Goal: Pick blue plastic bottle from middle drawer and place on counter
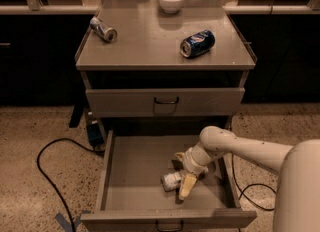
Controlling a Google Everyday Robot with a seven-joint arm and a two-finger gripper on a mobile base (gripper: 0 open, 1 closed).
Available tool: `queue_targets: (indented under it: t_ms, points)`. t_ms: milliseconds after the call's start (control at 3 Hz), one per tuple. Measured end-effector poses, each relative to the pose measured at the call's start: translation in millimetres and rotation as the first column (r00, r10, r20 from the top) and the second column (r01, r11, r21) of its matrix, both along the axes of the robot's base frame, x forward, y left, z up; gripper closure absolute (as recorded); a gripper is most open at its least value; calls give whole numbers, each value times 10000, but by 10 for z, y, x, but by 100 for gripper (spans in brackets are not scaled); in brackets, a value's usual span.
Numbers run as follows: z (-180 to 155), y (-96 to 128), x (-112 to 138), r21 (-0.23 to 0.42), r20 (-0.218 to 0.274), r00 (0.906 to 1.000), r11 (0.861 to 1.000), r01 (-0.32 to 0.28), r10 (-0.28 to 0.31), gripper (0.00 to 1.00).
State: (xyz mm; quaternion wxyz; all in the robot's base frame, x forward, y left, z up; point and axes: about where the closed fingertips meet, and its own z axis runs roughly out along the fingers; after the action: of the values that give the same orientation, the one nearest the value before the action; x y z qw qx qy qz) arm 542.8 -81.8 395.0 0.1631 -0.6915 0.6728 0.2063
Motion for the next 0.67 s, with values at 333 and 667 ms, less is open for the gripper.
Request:
queue_targets:
  t_ms: [333,667]
  points:
    - [-89,-31,79,175,-42,9999,9998,107,-107,0]
    - [-234,-70,61,363,-319,9991,9989,284,-273,0]
